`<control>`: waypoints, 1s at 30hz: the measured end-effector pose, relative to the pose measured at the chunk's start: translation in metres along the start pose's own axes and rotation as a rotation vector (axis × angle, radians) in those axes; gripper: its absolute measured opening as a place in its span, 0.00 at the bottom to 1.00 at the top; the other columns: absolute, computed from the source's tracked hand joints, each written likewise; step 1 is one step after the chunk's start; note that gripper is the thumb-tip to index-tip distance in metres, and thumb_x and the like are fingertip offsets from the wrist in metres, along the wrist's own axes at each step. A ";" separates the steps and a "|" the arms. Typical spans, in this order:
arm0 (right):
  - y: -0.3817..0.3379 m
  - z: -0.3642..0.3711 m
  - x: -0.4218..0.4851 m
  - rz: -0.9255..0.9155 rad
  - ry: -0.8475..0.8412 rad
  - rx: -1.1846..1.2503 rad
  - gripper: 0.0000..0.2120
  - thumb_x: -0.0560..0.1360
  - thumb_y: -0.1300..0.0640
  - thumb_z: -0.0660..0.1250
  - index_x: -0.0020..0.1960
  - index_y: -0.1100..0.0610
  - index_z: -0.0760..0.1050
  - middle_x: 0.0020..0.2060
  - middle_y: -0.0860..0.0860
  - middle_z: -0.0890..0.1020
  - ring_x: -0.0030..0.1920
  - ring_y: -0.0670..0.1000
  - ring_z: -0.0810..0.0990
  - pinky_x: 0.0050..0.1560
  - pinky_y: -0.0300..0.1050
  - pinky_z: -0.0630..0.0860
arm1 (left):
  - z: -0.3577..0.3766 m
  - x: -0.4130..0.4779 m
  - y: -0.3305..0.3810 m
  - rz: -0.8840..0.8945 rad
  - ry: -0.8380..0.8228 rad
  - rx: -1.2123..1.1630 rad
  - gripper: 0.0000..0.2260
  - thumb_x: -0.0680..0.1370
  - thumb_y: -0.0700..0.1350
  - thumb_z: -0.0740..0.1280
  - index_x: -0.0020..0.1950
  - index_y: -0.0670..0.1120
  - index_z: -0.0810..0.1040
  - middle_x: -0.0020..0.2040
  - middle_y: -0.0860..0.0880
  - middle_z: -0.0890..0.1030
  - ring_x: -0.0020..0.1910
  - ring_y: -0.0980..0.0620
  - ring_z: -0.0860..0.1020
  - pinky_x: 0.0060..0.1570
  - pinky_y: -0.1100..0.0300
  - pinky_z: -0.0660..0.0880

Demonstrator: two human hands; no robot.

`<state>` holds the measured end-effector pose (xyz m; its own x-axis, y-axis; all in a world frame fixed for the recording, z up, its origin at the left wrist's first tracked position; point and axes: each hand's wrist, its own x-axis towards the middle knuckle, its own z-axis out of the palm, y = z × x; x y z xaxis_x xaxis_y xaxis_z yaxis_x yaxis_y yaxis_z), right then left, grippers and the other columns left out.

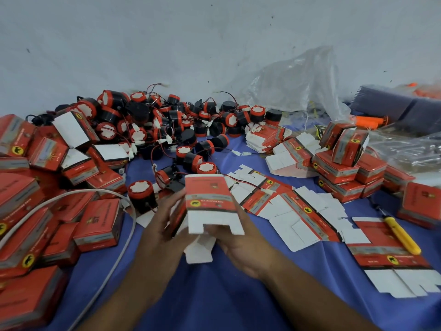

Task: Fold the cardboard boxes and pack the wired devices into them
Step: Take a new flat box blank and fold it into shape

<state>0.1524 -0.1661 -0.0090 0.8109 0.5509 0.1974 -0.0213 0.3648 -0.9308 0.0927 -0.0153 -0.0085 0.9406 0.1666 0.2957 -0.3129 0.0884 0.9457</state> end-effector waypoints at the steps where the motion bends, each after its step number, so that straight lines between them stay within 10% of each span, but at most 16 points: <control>1: 0.002 -0.001 0.000 -0.009 0.057 -0.074 0.17 0.74 0.60 0.72 0.61 0.48 0.79 0.56 0.52 0.84 0.57 0.51 0.81 0.58 0.50 0.77 | -0.001 -0.001 -0.002 0.018 0.003 0.119 0.25 0.69 0.53 0.75 0.66 0.63 0.75 0.66 0.57 0.78 0.64 0.55 0.77 0.55 0.53 0.79; 7: -0.007 0.004 -0.001 0.092 0.020 -0.218 0.08 0.71 0.48 0.73 0.50 0.43 0.82 0.46 0.47 0.85 0.46 0.48 0.84 0.39 0.42 0.79 | -0.013 0.000 -0.001 0.081 0.017 0.386 0.26 0.71 0.58 0.73 0.68 0.60 0.70 0.65 0.66 0.72 0.67 0.61 0.72 0.62 0.54 0.72; 13: -0.014 0.006 -0.001 0.184 -0.060 -0.109 0.22 0.71 0.47 0.74 0.62 0.54 0.79 0.54 0.62 0.82 0.51 0.61 0.77 0.47 0.54 0.72 | -0.013 0.000 0.006 0.054 -0.009 0.341 0.31 0.74 0.51 0.69 0.73 0.68 0.62 0.59 0.66 0.78 0.57 0.63 0.79 0.47 0.69 0.78; 20: -0.015 0.006 0.000 0.039 -0.082 0.070 0.18 0.78 0.62 0.67 0.68 0.52 0.76 0.63 0.61 0.80 0.63 0.60 0.78 0.68 0.56 0.72 | -0.009 -0.001 0.006 0.103 0.048 0.435 0.18 0.80 0.54 0.64 0.71 0.61 0.69 0.73 0.55 0.68 0.73 0.57 0.66 0.71 0.47 0.67; 26: -0.030 0.002 -0.001 0.204 0.061 0.251 0.26 0.76 0.49 0.65 0.70 0.62 0.74 0.65 0.60 0.80 0.68 0.67 0.74 0.72 0.65 0.66 | -0.011 -0.006 0.013 0.430 -0.228 0.684 0.40 0.72 0.71 0.64 0.79 0.62 0.53 0.81 0.52 0.49 0.80 0.52 0.49 0.69 0.55 0.59; 30: -0.029 0.008 -0.003 0.282 -0.020 0.196 0.24 0.76 0.40 0.64 0.60 0.57 0.83 0.58 0.61 0.80 0.58 0.63 0.76 0.62 0.60 0.72 | -0.006 -0.008 0.017 0.494 -0.237 0.720 0.46 0.70 0.68 0.70 0.80 0.57 0.51 0.81 0.52 0.54 0.80 0.51 0.53 0.72 0.56 0.61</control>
<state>0.1454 -0.1720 0.0195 0.7458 0.6642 -0.0516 -0.3564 0.3323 -0.8732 0.0792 -0.0089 0.0041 0.7482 -0.1910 0.6354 -0.6053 -0.5886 0.5358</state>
